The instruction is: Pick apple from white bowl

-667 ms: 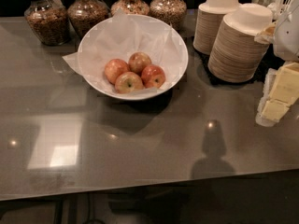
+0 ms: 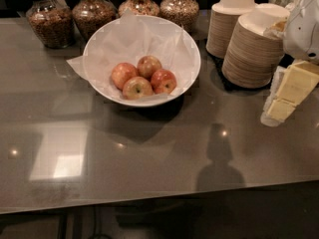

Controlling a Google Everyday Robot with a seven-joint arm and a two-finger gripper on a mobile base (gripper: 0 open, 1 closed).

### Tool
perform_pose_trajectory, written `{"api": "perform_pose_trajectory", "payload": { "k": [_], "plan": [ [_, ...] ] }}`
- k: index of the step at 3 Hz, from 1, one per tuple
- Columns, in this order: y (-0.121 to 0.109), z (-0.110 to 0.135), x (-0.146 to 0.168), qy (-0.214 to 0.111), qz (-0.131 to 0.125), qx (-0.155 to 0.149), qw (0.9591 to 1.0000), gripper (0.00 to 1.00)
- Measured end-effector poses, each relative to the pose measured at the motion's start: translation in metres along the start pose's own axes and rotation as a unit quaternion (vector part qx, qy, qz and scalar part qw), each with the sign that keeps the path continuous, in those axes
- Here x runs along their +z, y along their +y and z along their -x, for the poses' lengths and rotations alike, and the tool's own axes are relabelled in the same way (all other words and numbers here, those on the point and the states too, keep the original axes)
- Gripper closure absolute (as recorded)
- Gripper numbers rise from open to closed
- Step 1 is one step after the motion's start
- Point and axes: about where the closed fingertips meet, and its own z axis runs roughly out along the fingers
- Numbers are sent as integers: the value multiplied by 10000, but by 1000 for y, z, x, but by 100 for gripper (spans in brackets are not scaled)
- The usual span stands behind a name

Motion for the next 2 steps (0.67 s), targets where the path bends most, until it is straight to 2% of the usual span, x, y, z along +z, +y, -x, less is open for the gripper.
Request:
{"api": "perform_pose_trajectory", "payload": {
  "k": [1, 2],
  "plan": [
    [-12, 30, 9, -478, -165, -239, 9984, 0],
    [-19, 46, 19, -777, -254, -329, 9961, 0]
  ]
}}
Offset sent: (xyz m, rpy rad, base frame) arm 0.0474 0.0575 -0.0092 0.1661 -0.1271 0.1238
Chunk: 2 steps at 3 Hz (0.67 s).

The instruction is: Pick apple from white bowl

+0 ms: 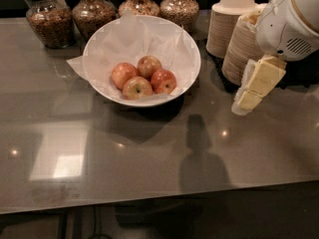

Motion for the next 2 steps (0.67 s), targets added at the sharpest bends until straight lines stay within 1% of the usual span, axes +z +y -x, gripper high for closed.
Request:
{"api": "perform_pose_trajectory", "payload": {
  "k": [1, 2],
  "plan": [
    [0, 0, 0, 0, 0, 0, 10000, 0],
    [-4, 8, 7, -183, -62, -9, 9998, 0]
  ]
}}
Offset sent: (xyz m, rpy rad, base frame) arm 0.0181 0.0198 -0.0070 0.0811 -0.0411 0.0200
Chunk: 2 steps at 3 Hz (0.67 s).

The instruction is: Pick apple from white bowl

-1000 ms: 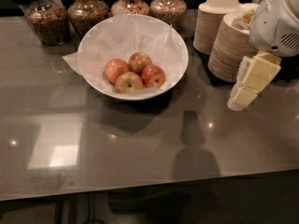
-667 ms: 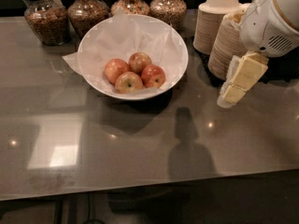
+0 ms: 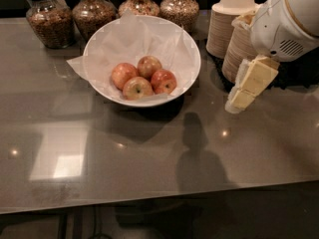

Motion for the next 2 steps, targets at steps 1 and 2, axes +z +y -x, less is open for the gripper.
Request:
{"api": "perform_pose_trajectory", "payload": {
  "k": [1, 2],
  "plan": [
    [-14, 24, 18, -575, 2, -89, 9983, 0],
    [-25, 52, 39, -1038, 218, -180, 9942, 0]
  ]
}}
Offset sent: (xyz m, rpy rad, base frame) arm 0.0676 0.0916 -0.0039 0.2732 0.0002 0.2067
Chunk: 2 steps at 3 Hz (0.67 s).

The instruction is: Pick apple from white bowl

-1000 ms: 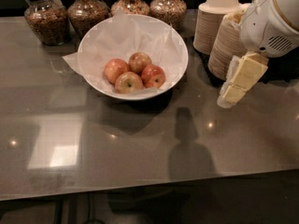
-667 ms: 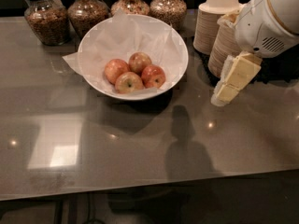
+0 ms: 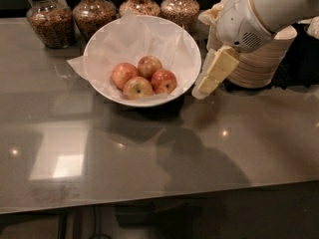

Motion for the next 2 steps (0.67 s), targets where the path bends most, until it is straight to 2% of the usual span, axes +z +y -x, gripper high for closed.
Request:
{"api": "perform_pose_trajectory", "payload": {
  "k": [1, 2],
  "plan": [
    [-8, 11, 19, -248, 185, 11, 9995, 7],
    [-13, 15, 29, -373, 266, 68, 9989, 8]
  ]
}}
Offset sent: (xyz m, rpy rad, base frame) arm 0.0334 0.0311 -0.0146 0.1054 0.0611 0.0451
